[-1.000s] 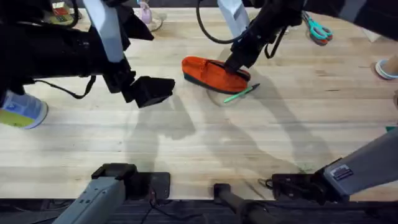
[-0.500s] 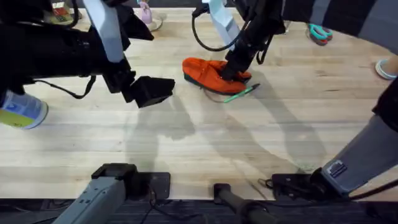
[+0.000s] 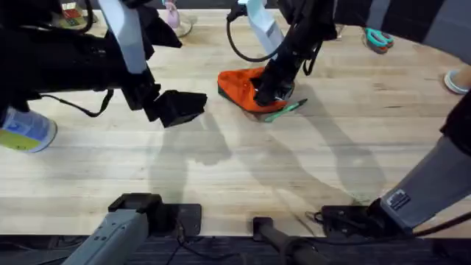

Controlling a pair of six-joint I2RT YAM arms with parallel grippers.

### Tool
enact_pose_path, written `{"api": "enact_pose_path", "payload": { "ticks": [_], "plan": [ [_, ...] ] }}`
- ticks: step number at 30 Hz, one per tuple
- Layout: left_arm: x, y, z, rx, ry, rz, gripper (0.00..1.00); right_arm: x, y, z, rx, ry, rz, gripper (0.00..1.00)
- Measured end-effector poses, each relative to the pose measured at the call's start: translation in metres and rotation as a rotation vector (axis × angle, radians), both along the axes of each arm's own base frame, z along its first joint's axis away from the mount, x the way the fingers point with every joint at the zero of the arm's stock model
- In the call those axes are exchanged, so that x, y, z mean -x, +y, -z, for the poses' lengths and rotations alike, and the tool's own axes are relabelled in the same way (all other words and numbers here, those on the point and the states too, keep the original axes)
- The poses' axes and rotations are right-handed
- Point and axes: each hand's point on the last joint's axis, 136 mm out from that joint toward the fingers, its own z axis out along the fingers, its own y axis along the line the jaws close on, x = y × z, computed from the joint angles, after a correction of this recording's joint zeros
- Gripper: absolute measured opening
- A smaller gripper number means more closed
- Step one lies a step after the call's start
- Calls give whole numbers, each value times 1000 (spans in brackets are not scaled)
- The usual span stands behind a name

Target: Unzip the bag, pick up the pens from the table one at a time and place them inside, then zip the bag closed.

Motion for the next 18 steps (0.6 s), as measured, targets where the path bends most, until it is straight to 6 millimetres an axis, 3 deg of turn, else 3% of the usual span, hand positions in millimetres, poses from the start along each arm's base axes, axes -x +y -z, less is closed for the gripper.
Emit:
{"api": "enact_pose_path", "payload": {
  "ticks": [18],
  "plan": [
    [0,0,0,0,0,0,993,5,-2,-1,10,23,-1,998]
  ]
}}
